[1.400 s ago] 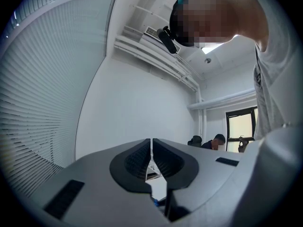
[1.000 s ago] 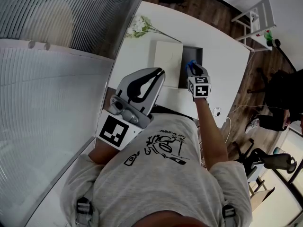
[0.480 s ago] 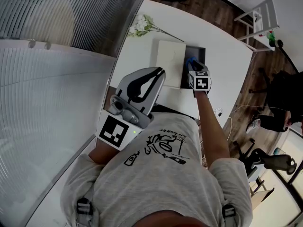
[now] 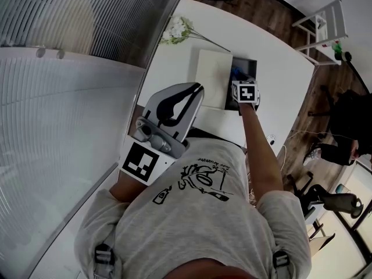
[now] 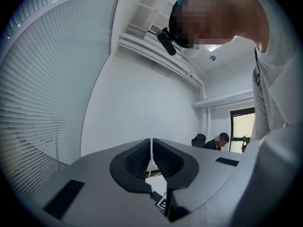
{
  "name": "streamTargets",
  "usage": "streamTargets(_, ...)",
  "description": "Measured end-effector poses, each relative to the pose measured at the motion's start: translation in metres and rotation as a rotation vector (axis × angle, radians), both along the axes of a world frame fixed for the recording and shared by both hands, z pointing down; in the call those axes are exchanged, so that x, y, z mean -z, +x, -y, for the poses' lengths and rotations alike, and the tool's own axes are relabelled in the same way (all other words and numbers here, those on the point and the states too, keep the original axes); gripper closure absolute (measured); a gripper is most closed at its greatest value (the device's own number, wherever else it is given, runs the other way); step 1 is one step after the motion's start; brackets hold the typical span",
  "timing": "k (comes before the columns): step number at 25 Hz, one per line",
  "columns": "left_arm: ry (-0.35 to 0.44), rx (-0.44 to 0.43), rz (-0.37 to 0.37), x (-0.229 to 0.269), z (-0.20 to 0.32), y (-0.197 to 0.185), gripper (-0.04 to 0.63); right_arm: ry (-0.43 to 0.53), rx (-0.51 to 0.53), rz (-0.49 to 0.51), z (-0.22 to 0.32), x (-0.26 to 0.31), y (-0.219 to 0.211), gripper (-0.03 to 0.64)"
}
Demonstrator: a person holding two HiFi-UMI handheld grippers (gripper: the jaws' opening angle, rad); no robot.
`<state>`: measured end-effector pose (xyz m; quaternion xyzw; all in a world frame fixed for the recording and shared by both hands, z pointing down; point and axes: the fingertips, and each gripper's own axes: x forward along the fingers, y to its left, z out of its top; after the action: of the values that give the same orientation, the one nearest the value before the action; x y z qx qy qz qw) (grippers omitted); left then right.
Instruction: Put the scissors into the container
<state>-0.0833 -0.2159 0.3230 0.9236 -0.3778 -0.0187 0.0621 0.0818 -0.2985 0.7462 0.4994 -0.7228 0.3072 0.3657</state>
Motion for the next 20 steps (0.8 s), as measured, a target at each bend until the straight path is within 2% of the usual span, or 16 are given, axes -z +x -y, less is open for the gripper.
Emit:
streamTargets(10, -0.014, 0.024, 0.004, -0.004, 0.002, -0.009, 0.565, -0.067, -0.012, -0.021, 0.003, -0.015, -0.002, 0.527)
streamTargets(20, -0.014, 0.046, 0.011, -0.004, 0.002, -0.013, 0.565, -0.074, -0.01, -0.02, 0.004, -0.022, -0.003, 0.523)
